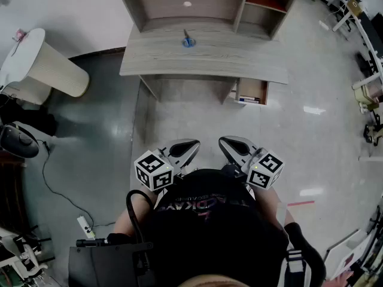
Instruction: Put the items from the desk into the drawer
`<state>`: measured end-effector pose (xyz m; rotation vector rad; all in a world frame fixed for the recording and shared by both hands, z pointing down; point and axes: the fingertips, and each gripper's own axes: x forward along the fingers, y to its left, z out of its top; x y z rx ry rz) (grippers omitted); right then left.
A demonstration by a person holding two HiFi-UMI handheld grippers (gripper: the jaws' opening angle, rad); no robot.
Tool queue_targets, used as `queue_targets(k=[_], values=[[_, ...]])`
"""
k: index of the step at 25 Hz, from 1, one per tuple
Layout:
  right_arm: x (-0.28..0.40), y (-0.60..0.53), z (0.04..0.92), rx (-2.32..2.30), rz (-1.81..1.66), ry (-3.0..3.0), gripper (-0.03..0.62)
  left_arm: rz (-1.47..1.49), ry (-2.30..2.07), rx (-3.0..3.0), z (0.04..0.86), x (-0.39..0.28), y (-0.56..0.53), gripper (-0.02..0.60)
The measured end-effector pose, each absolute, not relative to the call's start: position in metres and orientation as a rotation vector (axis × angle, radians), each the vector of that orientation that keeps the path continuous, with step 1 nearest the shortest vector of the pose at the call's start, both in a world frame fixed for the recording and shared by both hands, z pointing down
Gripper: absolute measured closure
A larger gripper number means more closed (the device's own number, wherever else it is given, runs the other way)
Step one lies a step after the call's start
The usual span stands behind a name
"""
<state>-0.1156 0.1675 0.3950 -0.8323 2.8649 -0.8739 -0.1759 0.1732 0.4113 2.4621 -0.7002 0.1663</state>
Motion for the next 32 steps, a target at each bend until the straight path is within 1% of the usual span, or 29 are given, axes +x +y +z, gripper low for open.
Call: queue_targets(k=[9,24,32], values=[[-0.118,0.168,0.396,-0.816,-0.879,2.879,0.585,0.169,-0.705,2.46,0.413,-0.176,0.175,0.571],[-0.141,0.168,0.39,-0.697,-0.828,2.949,0.583,0.144,-0.764,2.433,0.414,-0.188,0.173,0.571],[-0.149,0.156,0.381,-0.643,-0.8,2.951,0.583,0.163,-0.77,2.415,0.421,-0.182,0.175,0.571]])
